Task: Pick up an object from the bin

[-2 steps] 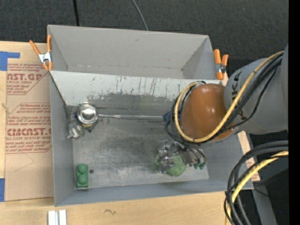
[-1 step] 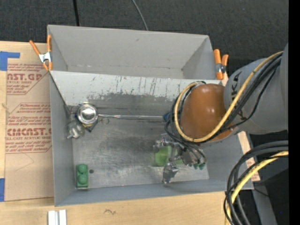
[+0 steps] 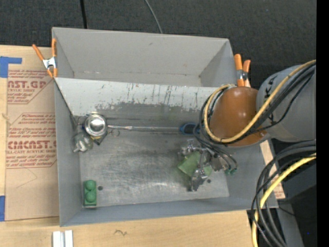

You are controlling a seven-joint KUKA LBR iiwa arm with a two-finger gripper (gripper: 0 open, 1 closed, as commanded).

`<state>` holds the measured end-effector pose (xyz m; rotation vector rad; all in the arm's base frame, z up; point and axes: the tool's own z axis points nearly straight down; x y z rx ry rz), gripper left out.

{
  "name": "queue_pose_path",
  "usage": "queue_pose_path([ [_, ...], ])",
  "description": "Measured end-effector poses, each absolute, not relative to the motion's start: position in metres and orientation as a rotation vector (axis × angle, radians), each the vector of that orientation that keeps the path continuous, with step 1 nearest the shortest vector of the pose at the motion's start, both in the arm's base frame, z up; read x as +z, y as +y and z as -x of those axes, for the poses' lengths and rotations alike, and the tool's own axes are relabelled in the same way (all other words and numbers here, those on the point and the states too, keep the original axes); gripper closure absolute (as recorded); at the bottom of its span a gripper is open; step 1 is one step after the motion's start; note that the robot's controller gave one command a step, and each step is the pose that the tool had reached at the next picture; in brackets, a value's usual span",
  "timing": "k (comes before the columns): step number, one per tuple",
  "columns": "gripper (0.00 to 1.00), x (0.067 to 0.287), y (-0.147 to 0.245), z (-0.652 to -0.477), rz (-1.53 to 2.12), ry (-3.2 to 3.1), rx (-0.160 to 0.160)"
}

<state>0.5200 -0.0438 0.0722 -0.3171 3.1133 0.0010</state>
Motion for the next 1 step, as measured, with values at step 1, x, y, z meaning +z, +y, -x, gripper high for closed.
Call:
queue_pose_path([
  [1, 1.0, 0.0742, -0.0408, -0.5182, 0.324, 3.12, 0.005],
])
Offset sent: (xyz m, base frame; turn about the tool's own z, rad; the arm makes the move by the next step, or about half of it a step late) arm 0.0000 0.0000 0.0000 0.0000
